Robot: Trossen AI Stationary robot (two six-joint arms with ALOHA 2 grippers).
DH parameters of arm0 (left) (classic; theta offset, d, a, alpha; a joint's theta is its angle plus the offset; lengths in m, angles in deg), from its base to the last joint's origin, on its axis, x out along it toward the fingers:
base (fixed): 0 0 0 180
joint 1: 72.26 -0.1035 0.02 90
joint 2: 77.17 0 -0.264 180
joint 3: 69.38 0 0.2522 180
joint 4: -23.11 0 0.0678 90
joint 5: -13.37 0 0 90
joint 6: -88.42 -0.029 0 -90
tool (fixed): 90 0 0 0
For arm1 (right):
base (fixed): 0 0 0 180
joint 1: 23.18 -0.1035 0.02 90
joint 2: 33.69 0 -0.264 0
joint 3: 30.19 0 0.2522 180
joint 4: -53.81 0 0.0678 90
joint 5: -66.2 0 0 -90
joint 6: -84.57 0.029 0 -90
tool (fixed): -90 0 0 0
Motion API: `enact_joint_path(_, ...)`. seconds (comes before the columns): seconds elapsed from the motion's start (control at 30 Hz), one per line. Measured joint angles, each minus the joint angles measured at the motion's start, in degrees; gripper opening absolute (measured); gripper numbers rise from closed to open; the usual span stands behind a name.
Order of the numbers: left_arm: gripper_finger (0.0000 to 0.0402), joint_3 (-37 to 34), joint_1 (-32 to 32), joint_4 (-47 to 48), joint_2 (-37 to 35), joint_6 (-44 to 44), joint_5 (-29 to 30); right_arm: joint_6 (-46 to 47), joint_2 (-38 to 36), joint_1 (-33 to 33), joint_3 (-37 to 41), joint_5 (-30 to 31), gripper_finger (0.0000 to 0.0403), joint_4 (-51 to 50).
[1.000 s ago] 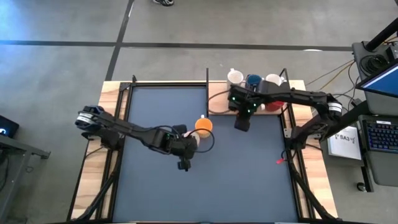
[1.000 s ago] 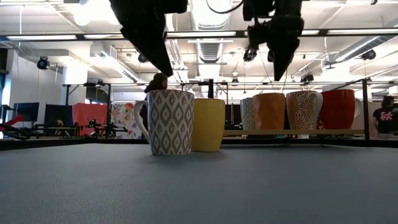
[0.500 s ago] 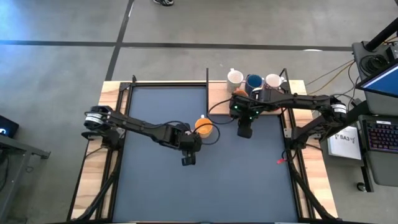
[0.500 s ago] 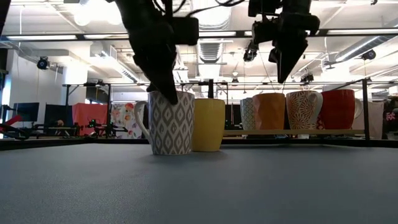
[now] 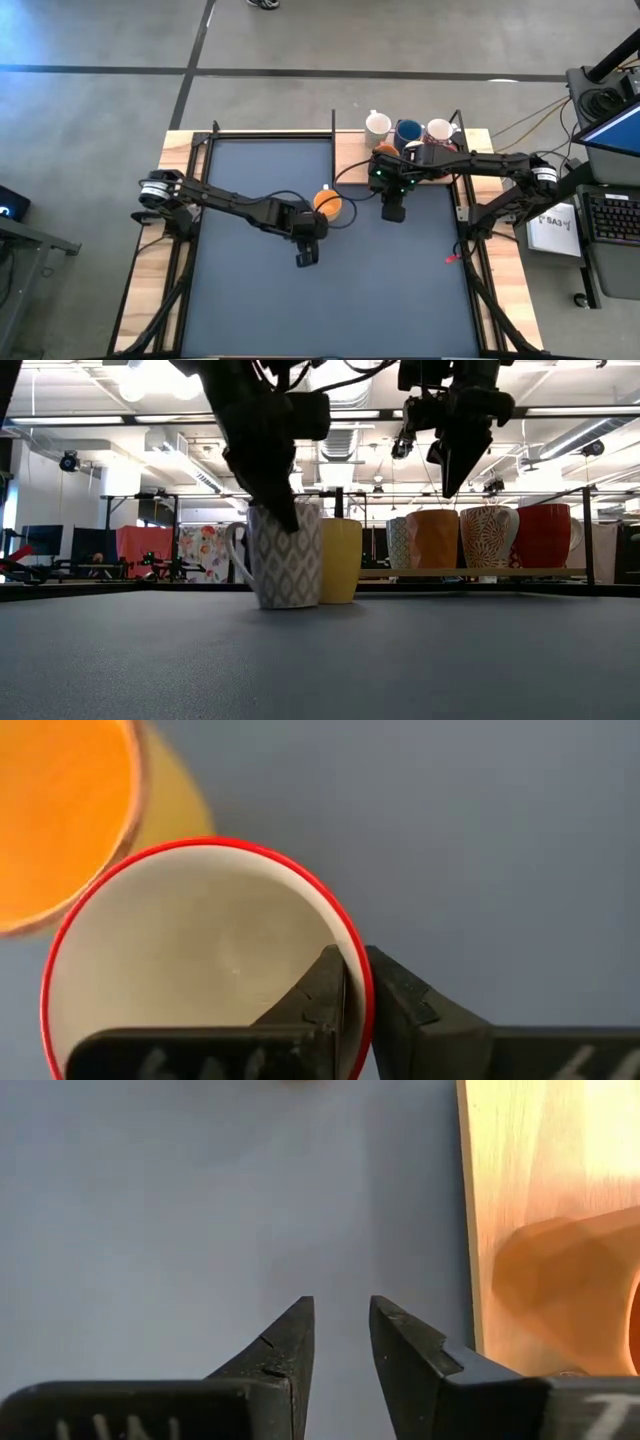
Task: Place coffee mugs
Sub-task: Put the gray patterned mug on the shelf
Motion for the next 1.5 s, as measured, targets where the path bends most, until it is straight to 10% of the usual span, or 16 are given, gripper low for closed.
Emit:
enact_joint_path(0.77, 0.0011, 1.4, -2.7, -21.3, 3.7, -5.8, -5.9, -3.3, -0.1, 0.0, 0.0, 0.1, 0.0083, -0.2)
enact_joint_path(1.5, 0.0011, 22.8, -7.1, -7.4, 17.6, -20.2, -3.3, -3.1, -0.5, 0.0, 0.0, 0.0, 0.0075, -2.7)
